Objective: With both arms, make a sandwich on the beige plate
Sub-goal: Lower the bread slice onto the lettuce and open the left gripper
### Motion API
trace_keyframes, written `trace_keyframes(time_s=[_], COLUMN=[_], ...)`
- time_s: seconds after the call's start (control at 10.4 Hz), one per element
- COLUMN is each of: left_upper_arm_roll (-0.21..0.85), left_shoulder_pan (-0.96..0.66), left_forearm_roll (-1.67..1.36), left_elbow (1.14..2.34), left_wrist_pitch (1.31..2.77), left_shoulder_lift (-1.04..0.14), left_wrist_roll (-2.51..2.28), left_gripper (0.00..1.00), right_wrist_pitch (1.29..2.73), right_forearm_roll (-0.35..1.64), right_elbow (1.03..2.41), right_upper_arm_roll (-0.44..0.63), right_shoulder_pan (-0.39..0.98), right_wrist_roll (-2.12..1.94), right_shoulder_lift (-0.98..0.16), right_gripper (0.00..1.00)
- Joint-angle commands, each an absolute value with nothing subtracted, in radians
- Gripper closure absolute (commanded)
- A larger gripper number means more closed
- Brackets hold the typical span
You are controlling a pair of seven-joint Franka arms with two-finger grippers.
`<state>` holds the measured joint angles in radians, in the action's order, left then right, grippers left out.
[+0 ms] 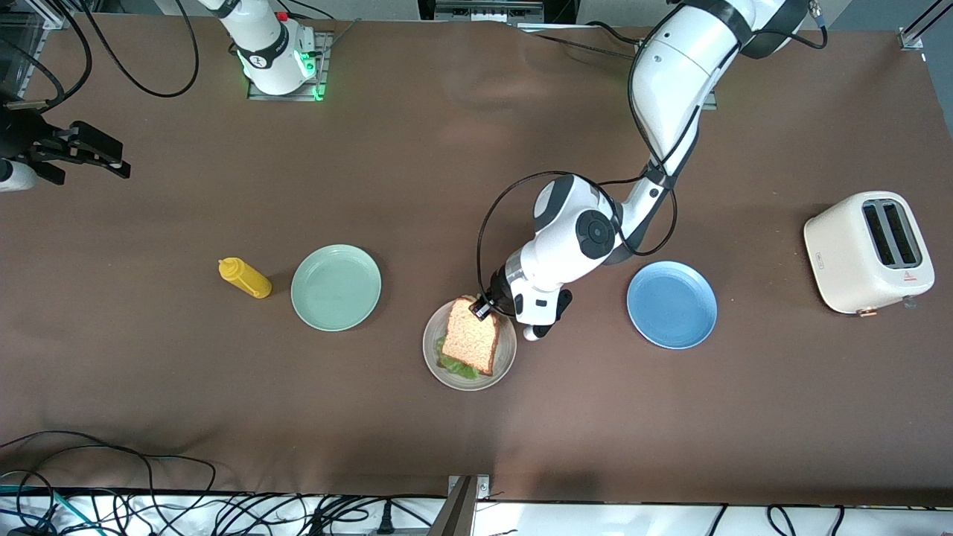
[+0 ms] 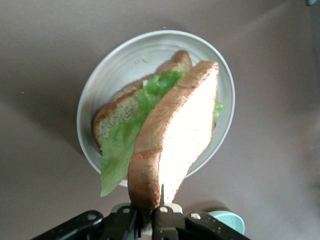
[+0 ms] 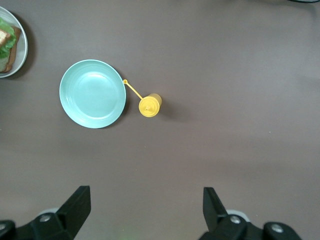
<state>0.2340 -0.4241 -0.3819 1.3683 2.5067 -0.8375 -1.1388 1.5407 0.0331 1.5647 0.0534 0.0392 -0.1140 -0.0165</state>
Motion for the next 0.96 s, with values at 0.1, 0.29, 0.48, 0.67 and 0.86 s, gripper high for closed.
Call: trace_keyframes(time_s=[0.1,0.29,0.48,0.67,0.86], left_upper_arm_roll=[0.233,0.233,0.230,0.229,0.227], left_shoulder_pan=[-0.417,-0.417,-0.417,-0.417,-0.417], left_forearm_roll=[-0.411,-0.411,-0.405,-0.408,-0.403], left_elbow=[1.393,1.388,1.381,1.379,1.374], left_wrist_pitch=[2.479,2.479,2.480,2.480,2.480], left_shoulder_lift=[-0.844,-0.867,-0.887,-0.891,-0.885], left_wrist_roll=[-1.117,-1.117,-1.117,-1.117,-1.118], left_gripper=[1.00,0.95,0.80,0.43,0.07], right_wrist_pitch=[1.512,1.509,1.511,1.511,1.511], right_forearm_roll=[0.023,0.023,0.023,0.025,0.023], right_elbow=[1.540,1.540,1.540,1.540,1.540], right_upper_arm_roll=[0.049,0.049,0.049,0.049,0.049], right_shoulder_pan=[0.037,0.038,0.040,0.040,0.040], right_wrist_roll=[-0.114,-0.114,-0.112,-0.112,-0.112], right_shoulder_lift=[-0.025,-0.025,-0.026,-0.026,-0.028], right_gripper=[0.00,0.00,0.00,0.00,0.00])
